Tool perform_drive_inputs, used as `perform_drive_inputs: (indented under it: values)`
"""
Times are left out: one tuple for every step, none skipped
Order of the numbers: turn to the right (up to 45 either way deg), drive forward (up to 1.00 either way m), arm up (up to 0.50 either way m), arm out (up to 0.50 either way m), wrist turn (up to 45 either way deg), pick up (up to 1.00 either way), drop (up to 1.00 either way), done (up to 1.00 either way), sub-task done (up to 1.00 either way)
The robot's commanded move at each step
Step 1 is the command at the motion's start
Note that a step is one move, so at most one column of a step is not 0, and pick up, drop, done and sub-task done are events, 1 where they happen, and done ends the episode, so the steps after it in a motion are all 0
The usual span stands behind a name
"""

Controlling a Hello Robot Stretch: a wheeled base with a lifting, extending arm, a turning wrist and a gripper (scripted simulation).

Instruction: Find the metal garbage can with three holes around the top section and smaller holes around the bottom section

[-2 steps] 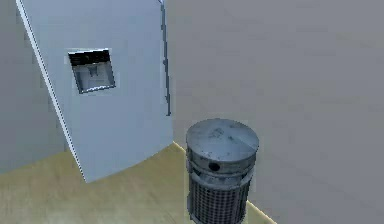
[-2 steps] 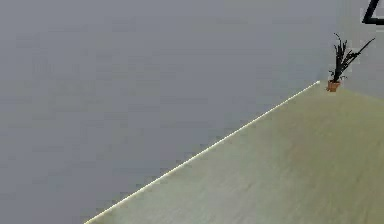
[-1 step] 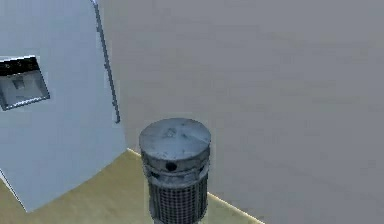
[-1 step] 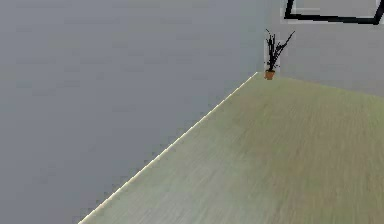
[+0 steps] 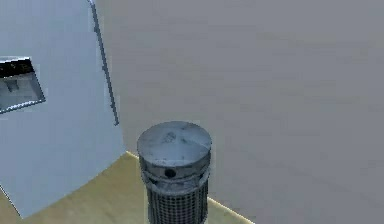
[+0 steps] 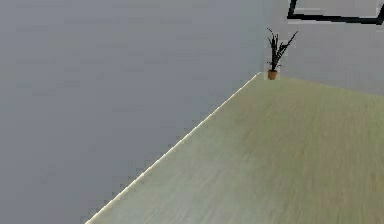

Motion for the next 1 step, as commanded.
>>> perform_drive_inputs:
  values:
    - [0.0,0.00,0.00,0.00,0.0,0.00,0.00,1.00,0.00]
